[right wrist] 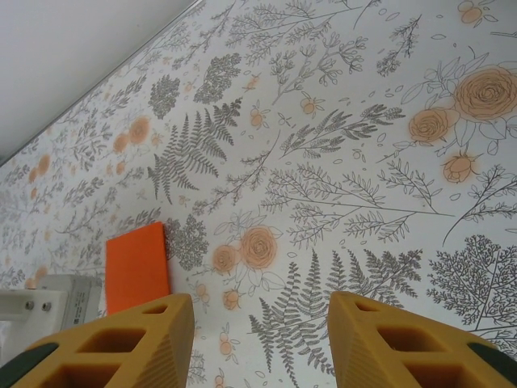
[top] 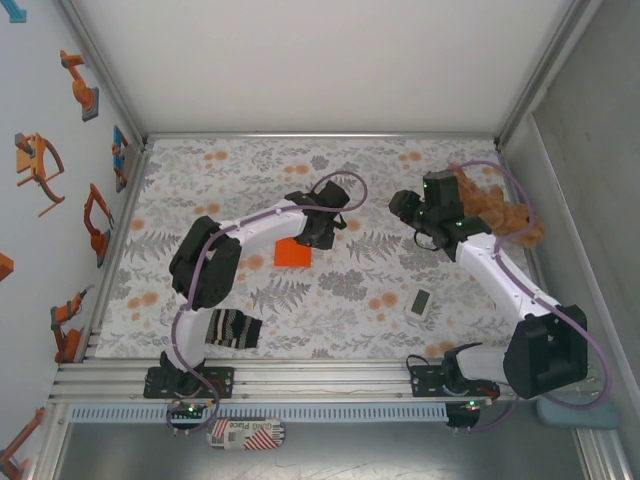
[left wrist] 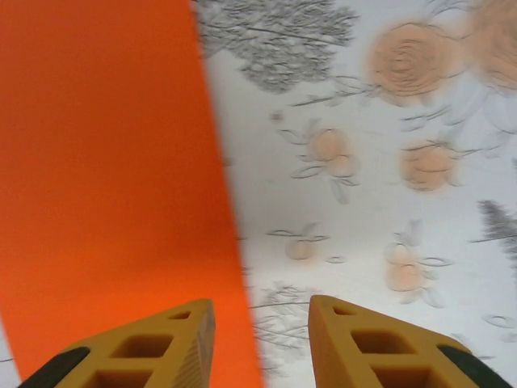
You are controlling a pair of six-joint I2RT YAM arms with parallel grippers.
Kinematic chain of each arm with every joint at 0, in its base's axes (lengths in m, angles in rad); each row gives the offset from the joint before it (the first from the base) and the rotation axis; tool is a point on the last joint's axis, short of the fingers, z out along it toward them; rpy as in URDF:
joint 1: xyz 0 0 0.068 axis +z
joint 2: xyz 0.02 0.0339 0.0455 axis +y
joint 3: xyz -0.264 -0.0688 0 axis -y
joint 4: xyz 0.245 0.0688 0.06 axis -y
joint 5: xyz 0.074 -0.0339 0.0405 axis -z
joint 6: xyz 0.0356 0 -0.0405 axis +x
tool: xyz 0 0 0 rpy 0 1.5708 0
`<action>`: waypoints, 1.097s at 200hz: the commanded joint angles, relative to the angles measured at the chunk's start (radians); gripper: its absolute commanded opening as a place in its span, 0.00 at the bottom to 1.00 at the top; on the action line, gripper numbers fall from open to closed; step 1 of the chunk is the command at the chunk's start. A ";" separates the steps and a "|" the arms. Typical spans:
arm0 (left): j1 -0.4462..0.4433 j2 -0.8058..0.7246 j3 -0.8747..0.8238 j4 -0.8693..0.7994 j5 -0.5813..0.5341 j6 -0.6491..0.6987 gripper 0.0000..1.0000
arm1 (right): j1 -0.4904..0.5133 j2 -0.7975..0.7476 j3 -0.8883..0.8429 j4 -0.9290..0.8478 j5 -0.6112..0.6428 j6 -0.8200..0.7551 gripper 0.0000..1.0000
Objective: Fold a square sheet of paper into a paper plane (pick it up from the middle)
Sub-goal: Turn over the paper at the center of the table, then move the paper to the center of the table.
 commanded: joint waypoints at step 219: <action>0.480 -0.736 -0.632 0.234 0.142 -0.247 0.96 | 0.428 0.796 0.490 0.043 -0.261 -0.005 0.51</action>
